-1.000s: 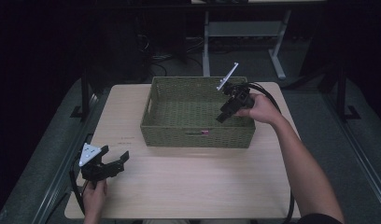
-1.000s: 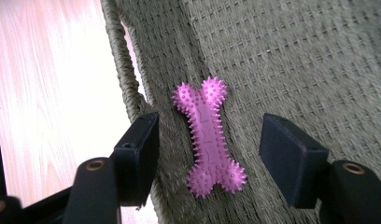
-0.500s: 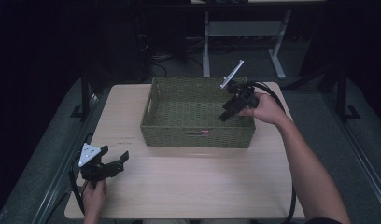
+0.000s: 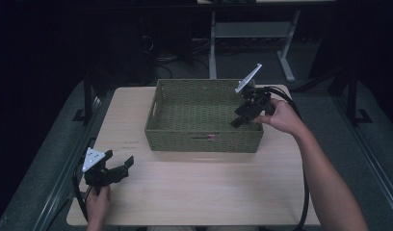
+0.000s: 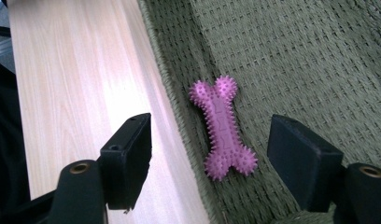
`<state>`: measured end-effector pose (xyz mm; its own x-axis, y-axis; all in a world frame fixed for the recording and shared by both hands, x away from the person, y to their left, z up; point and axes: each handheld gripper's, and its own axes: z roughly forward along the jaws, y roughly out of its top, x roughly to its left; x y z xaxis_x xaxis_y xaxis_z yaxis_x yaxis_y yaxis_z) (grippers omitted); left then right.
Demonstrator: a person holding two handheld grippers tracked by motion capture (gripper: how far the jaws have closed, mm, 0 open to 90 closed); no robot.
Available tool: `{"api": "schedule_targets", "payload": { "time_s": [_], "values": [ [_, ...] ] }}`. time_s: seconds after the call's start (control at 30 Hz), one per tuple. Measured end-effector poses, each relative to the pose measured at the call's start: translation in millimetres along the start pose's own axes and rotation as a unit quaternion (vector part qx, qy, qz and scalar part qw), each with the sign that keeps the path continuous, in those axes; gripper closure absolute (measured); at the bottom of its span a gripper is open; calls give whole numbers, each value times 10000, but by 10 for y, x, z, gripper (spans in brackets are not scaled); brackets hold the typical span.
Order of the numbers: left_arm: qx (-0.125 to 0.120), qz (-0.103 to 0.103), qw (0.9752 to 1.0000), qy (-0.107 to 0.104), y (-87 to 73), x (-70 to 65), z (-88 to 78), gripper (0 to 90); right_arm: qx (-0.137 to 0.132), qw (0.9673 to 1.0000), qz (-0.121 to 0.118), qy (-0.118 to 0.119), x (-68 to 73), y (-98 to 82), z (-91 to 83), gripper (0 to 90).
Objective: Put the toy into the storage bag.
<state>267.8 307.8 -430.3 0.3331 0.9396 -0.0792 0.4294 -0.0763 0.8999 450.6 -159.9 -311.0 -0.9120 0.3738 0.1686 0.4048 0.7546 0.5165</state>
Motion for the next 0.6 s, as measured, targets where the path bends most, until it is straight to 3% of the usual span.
{"api": "schedule_targets", "payload": {
  "time_s": [0.4,0.6],
  "values": [
    [14,32,10000,-9,0,-11,0,130,-146,9999,-3,-58,142,-229,-95,287],
    [13,24,10000,2,0,-9,-1,130,-246,9996,16,-117,249,-427,-147,283]
  ]
}}
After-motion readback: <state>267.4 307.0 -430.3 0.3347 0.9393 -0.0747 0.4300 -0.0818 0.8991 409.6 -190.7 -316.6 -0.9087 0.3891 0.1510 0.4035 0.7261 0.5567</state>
